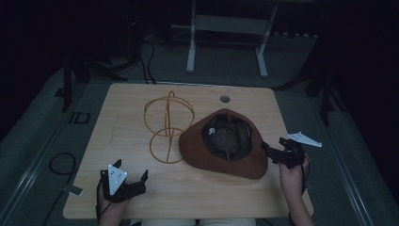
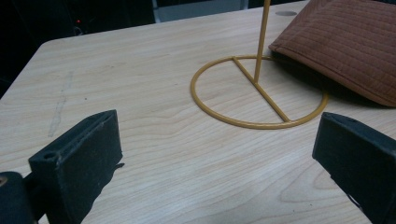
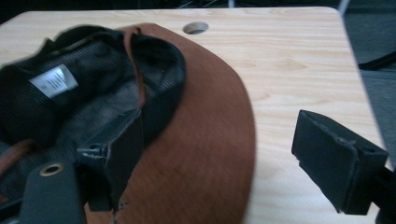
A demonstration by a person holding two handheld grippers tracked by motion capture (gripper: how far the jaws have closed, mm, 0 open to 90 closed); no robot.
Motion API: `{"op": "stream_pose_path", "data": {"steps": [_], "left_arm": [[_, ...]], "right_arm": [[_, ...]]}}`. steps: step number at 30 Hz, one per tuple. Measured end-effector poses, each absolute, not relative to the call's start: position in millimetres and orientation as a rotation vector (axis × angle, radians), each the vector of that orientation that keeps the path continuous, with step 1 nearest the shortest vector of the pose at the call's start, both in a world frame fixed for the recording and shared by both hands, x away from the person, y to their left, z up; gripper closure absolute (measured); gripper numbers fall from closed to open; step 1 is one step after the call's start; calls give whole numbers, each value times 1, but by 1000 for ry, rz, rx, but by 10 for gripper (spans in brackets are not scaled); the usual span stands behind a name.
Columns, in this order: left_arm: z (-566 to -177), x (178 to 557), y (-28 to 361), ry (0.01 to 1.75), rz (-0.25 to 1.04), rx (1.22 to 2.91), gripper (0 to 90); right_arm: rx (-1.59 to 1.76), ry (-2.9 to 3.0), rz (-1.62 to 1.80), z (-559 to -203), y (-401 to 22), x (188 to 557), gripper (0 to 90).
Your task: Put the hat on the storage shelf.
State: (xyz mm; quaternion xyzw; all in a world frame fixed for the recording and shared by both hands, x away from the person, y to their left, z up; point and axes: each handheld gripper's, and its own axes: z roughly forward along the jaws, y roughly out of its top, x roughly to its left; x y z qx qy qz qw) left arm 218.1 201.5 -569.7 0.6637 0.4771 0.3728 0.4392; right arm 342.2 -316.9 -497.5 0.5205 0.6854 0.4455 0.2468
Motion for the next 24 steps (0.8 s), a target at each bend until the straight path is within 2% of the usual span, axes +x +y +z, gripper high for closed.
{"op": "stream_pose_path", "data": {"steps": [2,13,23,24], "left_arm": [[-570,219,200,1182,915,1658,19],[-571,219,197,1156,874,1689,19],[-571,219,197,1138,853,1693,20],[-571,219,197,1139,859,1694,20]], "right_arm": [[1415,1905,1243,-494,-306,352,129],[1342,1998,1087,-490,-267,390,135],[1376,2051,1010,-504,-249,426,165],[1382,2061,988,-507,-246,430,206]]}}
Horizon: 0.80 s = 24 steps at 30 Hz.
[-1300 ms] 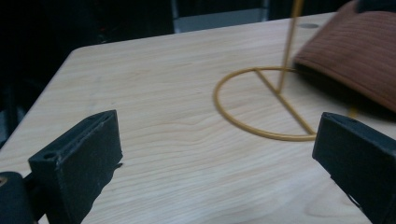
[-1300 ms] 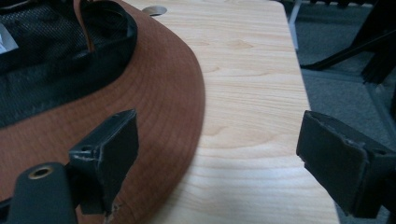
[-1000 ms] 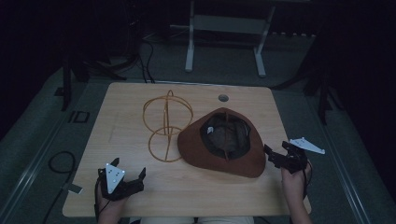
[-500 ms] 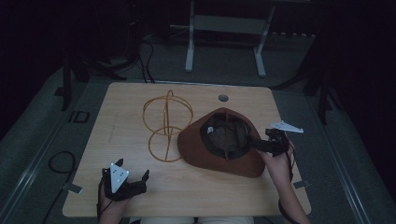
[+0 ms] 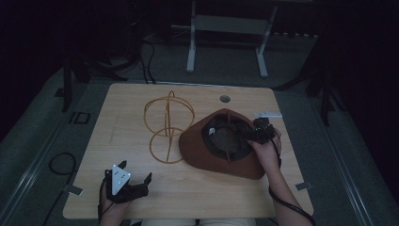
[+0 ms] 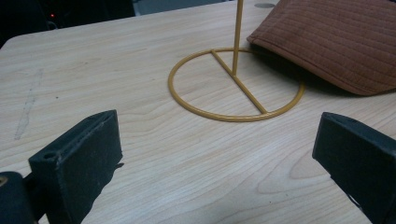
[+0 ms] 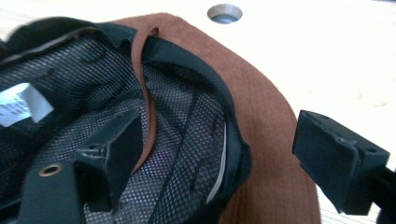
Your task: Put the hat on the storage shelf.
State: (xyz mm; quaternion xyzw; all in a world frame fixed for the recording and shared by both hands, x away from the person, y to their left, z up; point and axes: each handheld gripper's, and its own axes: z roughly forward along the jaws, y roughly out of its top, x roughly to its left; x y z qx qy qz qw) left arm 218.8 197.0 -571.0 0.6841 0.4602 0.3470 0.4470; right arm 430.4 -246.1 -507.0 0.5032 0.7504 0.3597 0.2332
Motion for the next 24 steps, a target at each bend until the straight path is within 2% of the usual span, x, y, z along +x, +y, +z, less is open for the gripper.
{"op": "stream_pose_path", "data": {"steps": [4,7,9,10,11,16,19,22,23,24], "left_arm": [[-571,219,196,1138,854,1701,20],[-571,219,196,1137,851,1704,20],[-571,219,197,1140,850,1698,20],[-571,219,197,1138,843,1695,20],[-571,220,197,1140,841,1698,20],[-572,220,197,1148,831,1708,20],[-572,220,197,1144,832,1711,20],[-573,221,196,1152,828,1718,20],[-573,221,196,1156,827,1725,20],[-574,221,197,1165,820,1725,20]], "right_arm": [[1381,2069,951,-512,-241,435,223],[1374,2084,863,-519,-233,442,296],[1376,2080,840,-521,-232,443,303],[1384,2081,822,-522,-231,445,335],[1385,2100,785,-525,-229,448,407],[1402,2134,709,-533,-224,453,410],[1374,2137,646,-537,-221,454,442],[1362,2126,589,-538,-218,455,528],[1362,2126,589,-538,-218,455,528],[1369,2111,580,-539,-218,456,583]]}}
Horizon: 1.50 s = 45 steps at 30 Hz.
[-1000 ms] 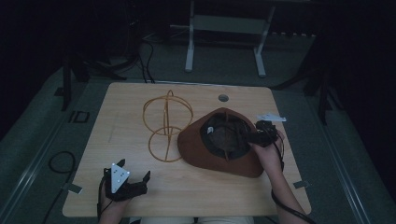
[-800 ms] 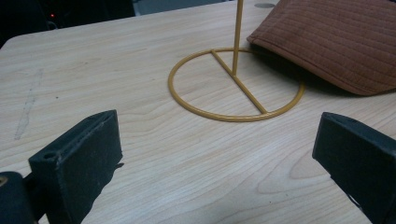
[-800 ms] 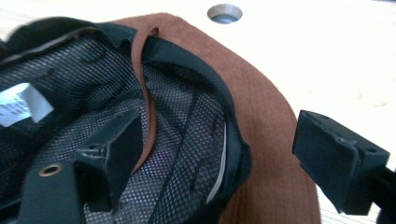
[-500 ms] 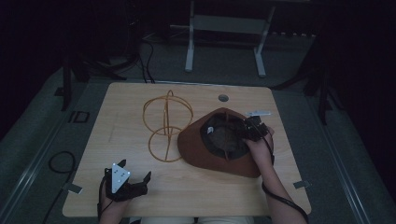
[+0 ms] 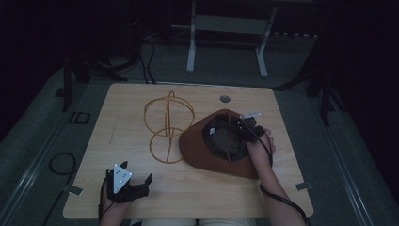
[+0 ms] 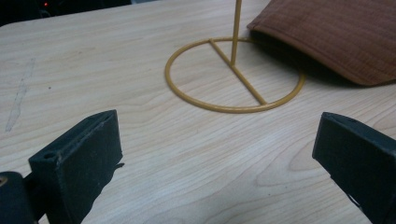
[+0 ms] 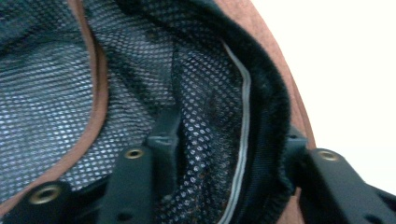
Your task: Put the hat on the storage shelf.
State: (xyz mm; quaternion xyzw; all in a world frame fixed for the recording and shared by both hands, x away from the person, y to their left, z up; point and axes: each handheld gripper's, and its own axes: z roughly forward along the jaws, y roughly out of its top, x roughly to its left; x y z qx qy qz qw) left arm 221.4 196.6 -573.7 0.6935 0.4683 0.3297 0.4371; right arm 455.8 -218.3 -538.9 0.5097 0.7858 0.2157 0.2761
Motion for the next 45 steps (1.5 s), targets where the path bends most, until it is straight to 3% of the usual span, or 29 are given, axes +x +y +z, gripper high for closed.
{"op": "stream_pose_path", "data": {"steps": [5,6,9,33,45], "left_arm": [[-573,222,198,1170,810,1715,20],[-573,221,198,1173,810,1714,20],[-573,221,198,1175,802,1718,20],[-559,221,180,1083,765,1789,59],[-533,232,137,939,706,1878,61]], "right_arm": [[1381,2099,561,-541,-219,457,679],[1391,2078,547,-541,-220,457,778],[1406,2064,562,-539,-225,456,837],[1388,1815,1085,-440,-268,398,846],[1408,1785,1149,-435,-284,378,846]]}}
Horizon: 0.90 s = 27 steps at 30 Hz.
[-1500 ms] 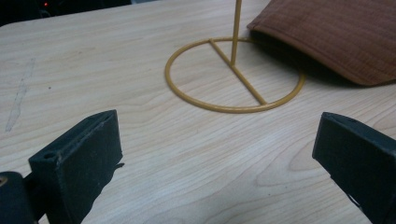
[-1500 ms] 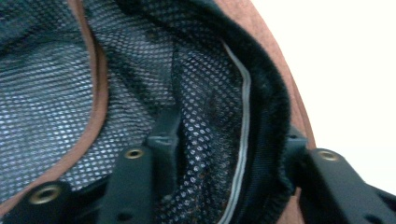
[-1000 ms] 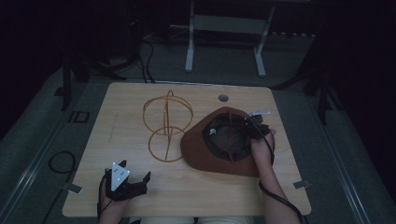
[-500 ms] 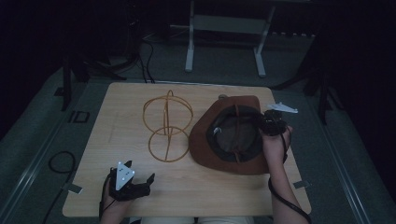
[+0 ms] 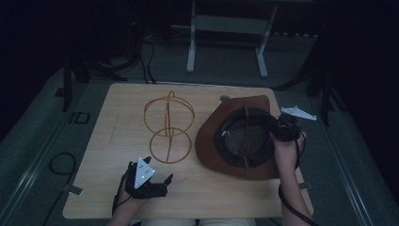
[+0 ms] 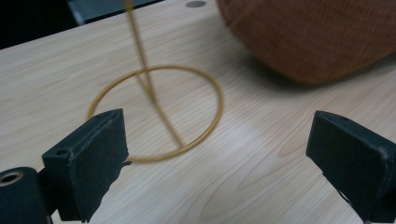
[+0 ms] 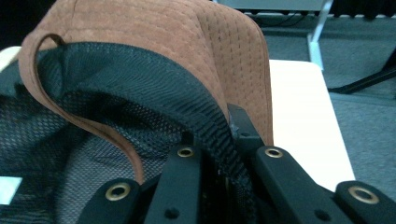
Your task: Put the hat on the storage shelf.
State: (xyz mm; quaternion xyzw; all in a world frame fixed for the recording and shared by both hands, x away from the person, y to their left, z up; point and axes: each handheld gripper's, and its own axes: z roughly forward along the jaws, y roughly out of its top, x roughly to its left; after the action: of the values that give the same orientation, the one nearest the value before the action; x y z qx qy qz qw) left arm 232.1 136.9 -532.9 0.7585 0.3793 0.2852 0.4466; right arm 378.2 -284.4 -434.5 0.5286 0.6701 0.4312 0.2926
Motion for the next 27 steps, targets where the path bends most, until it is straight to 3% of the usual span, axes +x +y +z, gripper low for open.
{"op": "stream_pose_path", "data": {"steps": [7,27], "left_arm": [[-522,249,110,886,631,1928,69],[-483,287,30,732,592,1979,77]], "right_arm": [[1412,1790,1154,-443,-290,369,846],[1407,1764,1192,-445,-305,349,845]]}}
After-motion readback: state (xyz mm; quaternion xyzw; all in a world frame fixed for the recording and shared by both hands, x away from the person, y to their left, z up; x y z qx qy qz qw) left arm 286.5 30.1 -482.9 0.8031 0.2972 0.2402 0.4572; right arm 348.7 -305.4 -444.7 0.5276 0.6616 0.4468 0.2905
